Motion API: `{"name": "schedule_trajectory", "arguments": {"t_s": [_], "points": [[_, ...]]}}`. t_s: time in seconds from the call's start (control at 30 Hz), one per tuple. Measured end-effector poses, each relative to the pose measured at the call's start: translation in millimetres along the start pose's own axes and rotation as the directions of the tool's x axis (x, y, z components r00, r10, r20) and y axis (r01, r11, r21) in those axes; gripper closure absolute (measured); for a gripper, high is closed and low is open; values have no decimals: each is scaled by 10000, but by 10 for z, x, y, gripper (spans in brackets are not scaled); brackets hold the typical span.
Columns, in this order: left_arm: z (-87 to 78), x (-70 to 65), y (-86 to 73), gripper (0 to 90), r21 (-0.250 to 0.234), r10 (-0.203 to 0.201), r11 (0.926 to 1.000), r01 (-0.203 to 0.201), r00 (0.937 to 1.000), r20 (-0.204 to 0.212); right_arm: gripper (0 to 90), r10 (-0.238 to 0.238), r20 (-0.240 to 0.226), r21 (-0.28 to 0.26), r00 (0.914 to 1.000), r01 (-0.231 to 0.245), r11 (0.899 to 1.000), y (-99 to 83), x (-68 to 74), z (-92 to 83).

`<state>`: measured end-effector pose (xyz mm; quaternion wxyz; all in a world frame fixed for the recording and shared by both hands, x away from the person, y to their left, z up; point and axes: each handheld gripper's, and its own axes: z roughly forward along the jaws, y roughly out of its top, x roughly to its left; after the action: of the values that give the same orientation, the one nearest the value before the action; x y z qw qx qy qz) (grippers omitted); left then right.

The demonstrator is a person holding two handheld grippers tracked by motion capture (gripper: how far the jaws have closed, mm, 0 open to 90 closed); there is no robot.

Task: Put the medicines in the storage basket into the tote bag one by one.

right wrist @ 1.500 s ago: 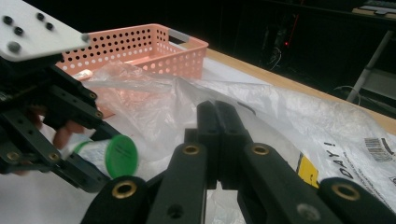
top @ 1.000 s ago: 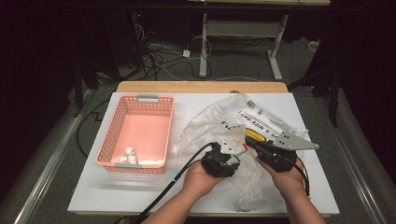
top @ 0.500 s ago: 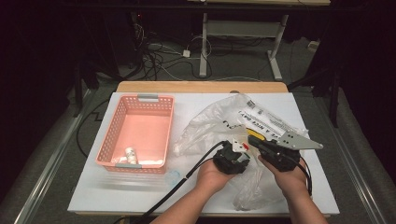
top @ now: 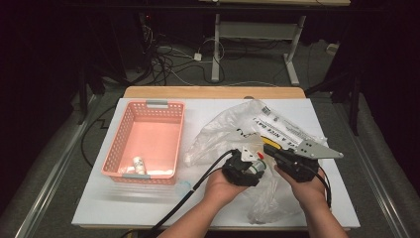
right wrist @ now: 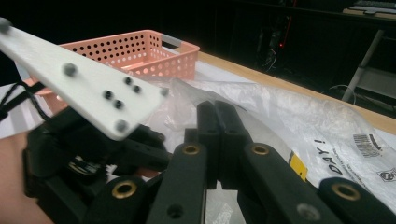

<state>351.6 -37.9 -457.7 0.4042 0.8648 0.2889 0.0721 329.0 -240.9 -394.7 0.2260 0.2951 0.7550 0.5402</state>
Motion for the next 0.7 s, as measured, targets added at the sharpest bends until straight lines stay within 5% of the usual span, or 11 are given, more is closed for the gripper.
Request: {"name": "schedule_trajectory", "arguments": {"t_s": [0.4, 0.7], "points": [[-400, 115, -381, 272, -31, -676, 9977, 681, 9944, 818, 900, -121, 52, 20, 9999, 120, 9999, 4, 12, -13], [-704, 129, -586, 146, -107, -699, 9974, 707, 9957, 614, 900, -90, 29, 69, 10000, 90, 9999, -13, 19, 10]]}}
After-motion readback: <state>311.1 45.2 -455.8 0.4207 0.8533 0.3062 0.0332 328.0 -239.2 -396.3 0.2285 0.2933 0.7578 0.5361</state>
